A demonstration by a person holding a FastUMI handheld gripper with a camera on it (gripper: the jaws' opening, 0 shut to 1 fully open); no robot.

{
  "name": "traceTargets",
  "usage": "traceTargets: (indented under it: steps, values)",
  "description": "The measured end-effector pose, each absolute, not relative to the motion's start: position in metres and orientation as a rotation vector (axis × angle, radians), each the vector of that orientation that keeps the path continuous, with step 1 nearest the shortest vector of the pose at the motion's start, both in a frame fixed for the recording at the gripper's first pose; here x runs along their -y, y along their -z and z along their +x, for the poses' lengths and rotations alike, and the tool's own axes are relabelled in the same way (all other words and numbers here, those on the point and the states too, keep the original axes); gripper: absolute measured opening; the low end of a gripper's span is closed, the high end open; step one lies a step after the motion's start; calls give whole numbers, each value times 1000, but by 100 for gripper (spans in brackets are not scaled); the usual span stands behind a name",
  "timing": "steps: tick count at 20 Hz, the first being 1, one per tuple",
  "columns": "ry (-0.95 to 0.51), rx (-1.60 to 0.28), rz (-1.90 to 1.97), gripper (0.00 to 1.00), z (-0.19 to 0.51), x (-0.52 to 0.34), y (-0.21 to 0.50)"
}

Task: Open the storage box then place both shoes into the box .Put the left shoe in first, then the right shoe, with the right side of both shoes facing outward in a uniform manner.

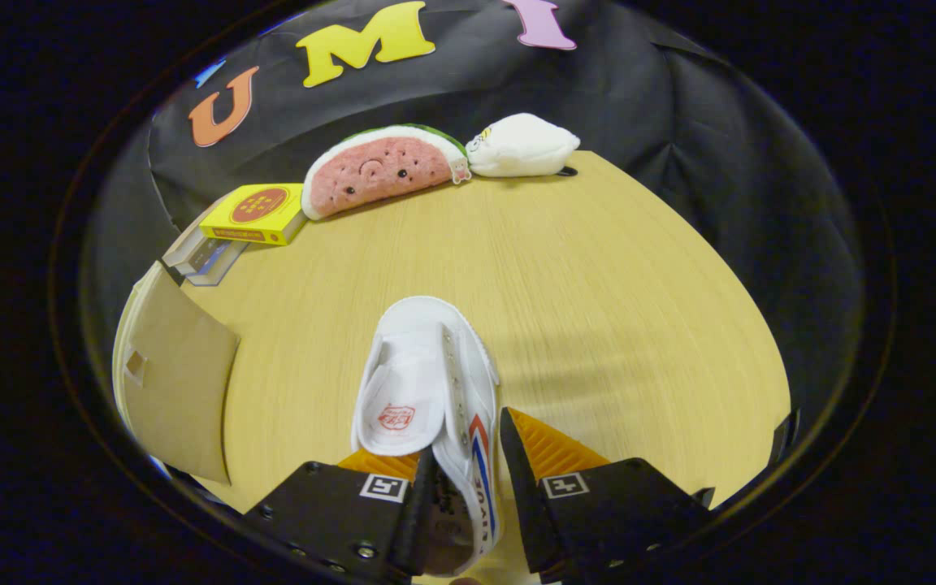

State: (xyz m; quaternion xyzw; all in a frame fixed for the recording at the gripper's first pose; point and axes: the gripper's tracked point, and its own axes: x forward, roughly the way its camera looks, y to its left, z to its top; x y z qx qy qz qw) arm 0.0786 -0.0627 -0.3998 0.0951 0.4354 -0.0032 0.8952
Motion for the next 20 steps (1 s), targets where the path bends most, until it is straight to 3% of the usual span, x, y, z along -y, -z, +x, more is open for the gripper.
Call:
traceTargets:
  steps: [4,12,20]
  values:
    - [73,-945,223,1,78,81,405]
    - [128,-940,395,0,56,38,336]
    - [40,-864,499,0,40,-134,203]
